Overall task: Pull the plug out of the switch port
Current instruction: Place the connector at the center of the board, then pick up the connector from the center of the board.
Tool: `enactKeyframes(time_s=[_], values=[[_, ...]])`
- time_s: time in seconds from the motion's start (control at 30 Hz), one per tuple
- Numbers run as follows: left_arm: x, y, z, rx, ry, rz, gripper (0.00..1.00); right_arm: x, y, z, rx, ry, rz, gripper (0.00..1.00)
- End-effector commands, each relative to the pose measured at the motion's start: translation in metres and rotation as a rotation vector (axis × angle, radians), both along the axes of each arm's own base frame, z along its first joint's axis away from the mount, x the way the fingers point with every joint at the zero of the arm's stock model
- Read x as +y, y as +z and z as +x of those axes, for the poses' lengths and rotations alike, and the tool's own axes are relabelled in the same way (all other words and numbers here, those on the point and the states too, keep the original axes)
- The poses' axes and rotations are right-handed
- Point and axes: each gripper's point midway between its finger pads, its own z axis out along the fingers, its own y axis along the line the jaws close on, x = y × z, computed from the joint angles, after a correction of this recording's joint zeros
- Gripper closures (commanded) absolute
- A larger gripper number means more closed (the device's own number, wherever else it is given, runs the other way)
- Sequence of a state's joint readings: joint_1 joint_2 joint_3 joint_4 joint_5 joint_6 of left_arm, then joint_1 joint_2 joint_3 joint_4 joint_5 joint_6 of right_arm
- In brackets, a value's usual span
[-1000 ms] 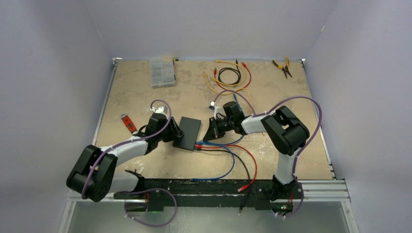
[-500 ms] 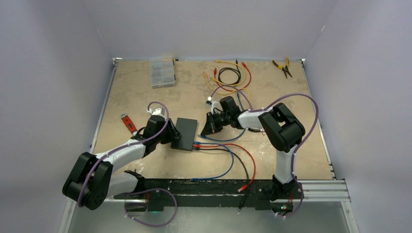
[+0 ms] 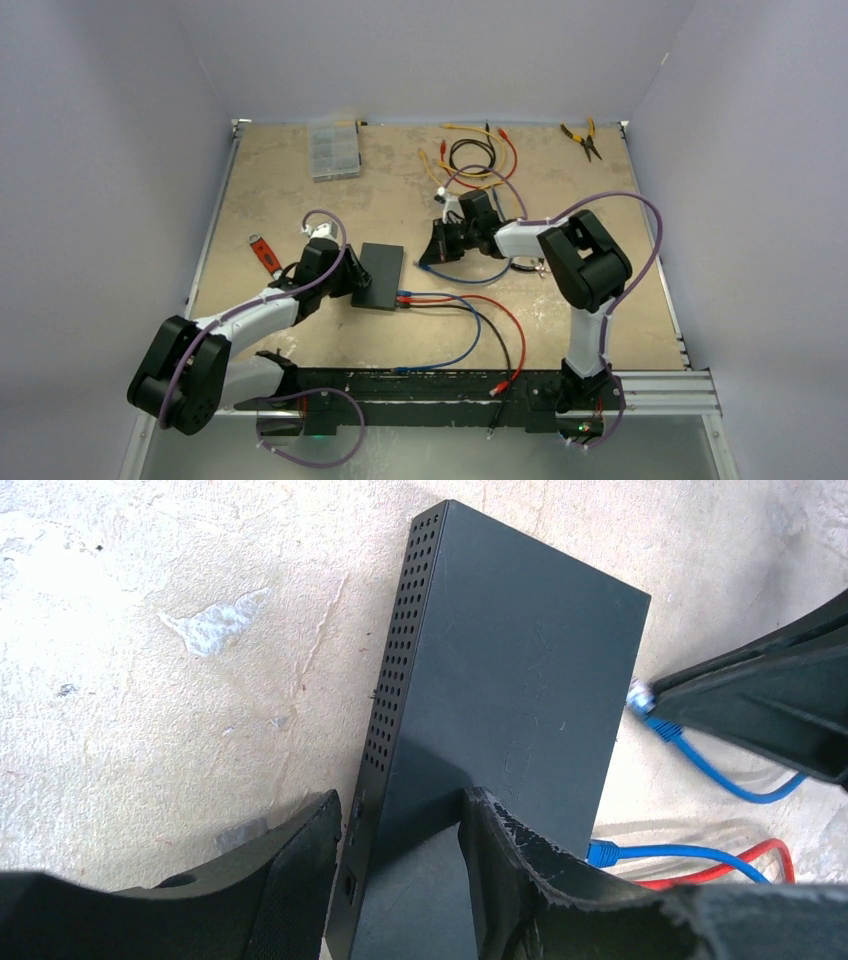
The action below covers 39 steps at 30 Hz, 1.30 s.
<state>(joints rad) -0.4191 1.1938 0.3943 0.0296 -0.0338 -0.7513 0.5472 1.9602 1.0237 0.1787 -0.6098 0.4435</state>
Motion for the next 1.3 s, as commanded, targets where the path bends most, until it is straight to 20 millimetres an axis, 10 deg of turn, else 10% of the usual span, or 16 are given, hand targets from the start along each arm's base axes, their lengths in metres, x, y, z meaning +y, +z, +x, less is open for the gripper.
enactKeyframes(time_s=[0.0, 0.2, 0.67, 1.03, 1.27], values=[[0.017, -0.036, -0.03, 0.139, -0.009, 0.09, 0.53, -0.035, 0.012, 0.027, -0.127, -0.121, -0.107, 0.9], [0.015, -0.035, -0.029, 0.139, -0.024, 0.085, 0.53, -0.056, 0.017, 0.026, -0.188, -0.154, -0.202, 0.58], [0.013, -0.036, -0.029, 0.137, -0.033, 0.078, 0.52, -0.085, 0.011, -0.006, -0.206, -0.19, -0.418, 0.41], [0.011, -0.037, -0.03, 0.14, -0.047, 0.071, 0.52, -0.103, -0.012, -0.008, -0.227, -0.225, -0.604, 0.41], [0.01, -0.035, -0.029, 0.138, -0.049, 0.07, 0.52, -0.102, -0.025, -0.006, -0.259, -0.214, -0.721, 0.62]])
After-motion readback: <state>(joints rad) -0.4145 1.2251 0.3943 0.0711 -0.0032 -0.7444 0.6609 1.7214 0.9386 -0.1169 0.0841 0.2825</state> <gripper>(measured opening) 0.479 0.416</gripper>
